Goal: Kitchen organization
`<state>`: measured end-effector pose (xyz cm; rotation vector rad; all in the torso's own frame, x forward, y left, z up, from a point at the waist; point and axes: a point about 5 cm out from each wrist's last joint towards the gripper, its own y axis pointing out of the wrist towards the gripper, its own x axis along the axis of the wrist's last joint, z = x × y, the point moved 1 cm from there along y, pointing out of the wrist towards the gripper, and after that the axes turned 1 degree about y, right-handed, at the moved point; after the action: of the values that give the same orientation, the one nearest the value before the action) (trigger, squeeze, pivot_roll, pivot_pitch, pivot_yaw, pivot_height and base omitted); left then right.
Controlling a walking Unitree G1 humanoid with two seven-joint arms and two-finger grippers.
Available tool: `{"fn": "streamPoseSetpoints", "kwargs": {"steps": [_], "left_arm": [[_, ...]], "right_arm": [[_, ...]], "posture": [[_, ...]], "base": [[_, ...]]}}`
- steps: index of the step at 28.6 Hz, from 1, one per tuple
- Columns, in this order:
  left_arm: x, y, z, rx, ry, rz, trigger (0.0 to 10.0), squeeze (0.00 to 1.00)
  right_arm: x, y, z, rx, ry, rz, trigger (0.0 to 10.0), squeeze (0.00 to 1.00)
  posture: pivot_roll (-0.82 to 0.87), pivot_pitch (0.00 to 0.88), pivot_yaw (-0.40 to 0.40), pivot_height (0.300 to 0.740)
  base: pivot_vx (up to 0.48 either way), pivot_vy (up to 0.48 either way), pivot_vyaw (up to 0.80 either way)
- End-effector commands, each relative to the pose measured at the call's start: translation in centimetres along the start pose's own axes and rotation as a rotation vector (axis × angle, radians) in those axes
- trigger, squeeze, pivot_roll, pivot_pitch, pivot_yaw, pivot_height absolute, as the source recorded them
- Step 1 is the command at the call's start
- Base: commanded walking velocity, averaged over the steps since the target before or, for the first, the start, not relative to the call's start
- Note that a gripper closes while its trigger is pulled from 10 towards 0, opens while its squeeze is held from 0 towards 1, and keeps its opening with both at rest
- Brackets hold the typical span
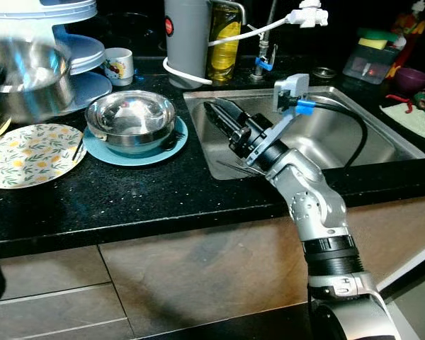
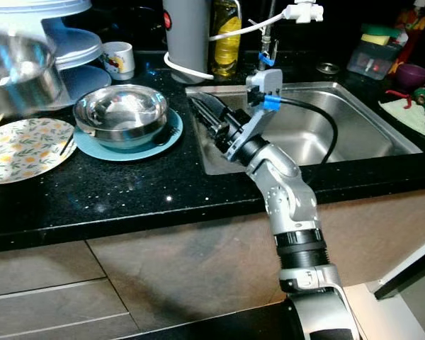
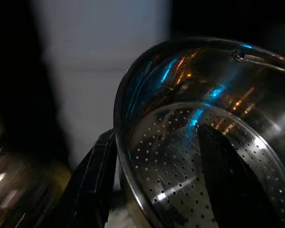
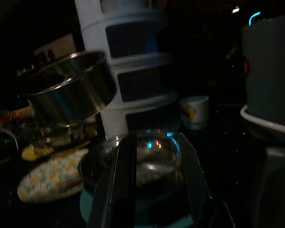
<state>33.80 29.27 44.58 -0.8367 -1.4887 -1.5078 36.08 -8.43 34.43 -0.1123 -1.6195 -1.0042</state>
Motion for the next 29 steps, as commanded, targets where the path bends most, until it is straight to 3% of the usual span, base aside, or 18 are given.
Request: {"fn": "streamPoseSetpoints", "kwargs": {"steps": [1, 2, 4, 6, 7, 8, 9, 12, 13, 14, 16, 19, 25, 26, 27, 28, 29], "left_arm": [[2.3, 0.0, -1.5, -0.080, 0.026, -0.117, 0.0, 0.00], [2.9, -0.1, -3.3, -0.165, 0.030, -0.177, 0.0, 0.00], [3.1, -0.1, -4.1, -0.202, 0.019, -0.199, 0.0, 0.00], [2.0, -0.3, -6.8, -0.322, -0.011, -0.202, 0.0, 0.00], [2.0, -0.3, -6.8, -0.322, -0.011, -0.202, 0.0, 0.00], [0.3, -0.5, -8.7, -0.393, 0.099, -0.168, 0.0, 0.00], [-0.4, -0.5, -9.3, -0.403, 0.152, -0.155, 0.0, 0.00], [-1.2, -0.4, -10.2, -0.414, 0.183, -0.152, 0.0, 0.00], [-1.5, -0.5, -10.7, -0.419, 0.199, -0.162, 0.0, 0.00], [-1.7, -0.6, -11.2, -0.425, 0.212, -0.172, 0.0, 0.00], [-2.1, -0.7, -11.9, -0.438, 0.240, -0.181, 0.0, 0.00], [-2.4, -1.5, -14.1, -0.479, 0.251, -0.255, 0.0, 0.00], [-1.9, -1.8, -15.0, -0.506, 0.262, -0.319, 0.0, 0.00], [-1.8, -1.9, -15.3, -0.512, 0.257, -0.347, 0.0, 0.00], [-1.7, -2.0, -15.4, -0.512, 0.257, -0.354, 0.0, 0.00], [-1.7, -2.0, -15.5, -0.513, 0.261, -0.364, 0.0, 0.00], [-1.7, -2.1, -15.5, -0.513, 0.264, -0.370, 0.0, 0.00]], "right_arm": [[1.0, -0.1, -0.1, -0.016, 0.002, -0.045, 10.0, 0.00], [1.4, -0.3, -0.3, -0.045, 0.007, -0.072, 10.0, 0.00], [1.6, -0.3, -0.4, -0.062, 0.011, -0.087, 10.0, 0.00], [2.6, -0.6, -1.0, -0.152, 0.031, -0.161, 10.0, 0.00], [2.6, -0.6, -1.0, -0.152, 0.031, -0.161, 10.0, 0.00], [3.3, -0.8, -1.7, -0.219, 0.044, -0.202, 10.0, 0.00], [3.5, -0.9, -2.0, -0.243, 0.053, -0.211, 10.0, 0.00], [3.9, -1.1, -2.5, -0.287, 0.068, -0.210, 10.0, 0.00], [4.2, -1.2, -2.5, -0.293, 0.079, -0.214, 10.0, 0.91], [4.4, -1.3, -2.5, -0.298, 0.088, -0.219, 10.0, 1.00], [4.8, -1.3, -2.1, -0.286, 0.100, -0.228, 10.0, 1.00], [4.8, -0.6, 0.2, -0.176, 0.116, -0.154, 10.0, 1.00], [3.9, -0.1, 1.5, -0.116, 0.095, -0.016, 10.0, 1.00], [3.2, -0.1, 1.3, -0.142, 0.058, 0.056, 10.0, 0.34], [3.1, -0.1, 1.2, -0.150, 0.049, 0.072, 10.0, 0.34], [2.9, -0.2, 1.0, -0.170, 0.029, 0.094, 10.0, 0.00], [2.8, -0.3, 0.9, -0.182, 0.017, 0.108, 10.0, 0.00]], "posture": [[0.07, 0.194, -0.007, 0.740], [0.07, 0.194, -0.007, 0.740], [0.07, 0.194, -0.007, 0.740], [0.07, 0.195, 0.001, 0.740], [0.07, 0.195, 0.001, 0.740], [0.07, 0.197, 0.004, 0.740], [0.07, 0.197, 0.004, 0.740], [0.06, 0.199, 0.014, 0.740], [0.06, 0.200, 0.020, 0.740], [0.06, 0.200, 0.020, 0.740], [0.05, 0.203, 0.026, 0.740], [0.04, 0.207, 0.034, 0.740], [0.04, 0.210, 0.042, 0.740], [0.04, 0.210, 0.041, 0.740], [0.04, 0.210, 0.041, 0.740], [0.04, 0.211, 0.041, 0.740], [0.04, 0.211, 0.041, 0.740]], "base": [[0.000, 0.000, 0.00], [0.000, 0.000, 0.00], [0.000, 0.000, 0.00], [0.000, 0.000, 0.00], [0.000, 0.000, 0.00], [0.000, 0.000, 0.00], [0.000, 0.000, 0.00], [0.000, 0.000, 0.00], [0.000, 0.000, 0.00], [0.000, 0.000, 0.00], [0.000, 0.000, 0.00], [0.000, 0.000, 0.00], [0.000, 0.000, 0.00], [0.000, 0.000, 0.00], [0.000, 0.000, 0.00], [0.000, 0.000, 0.00], [0.000, 0.000, 0.00]]}}
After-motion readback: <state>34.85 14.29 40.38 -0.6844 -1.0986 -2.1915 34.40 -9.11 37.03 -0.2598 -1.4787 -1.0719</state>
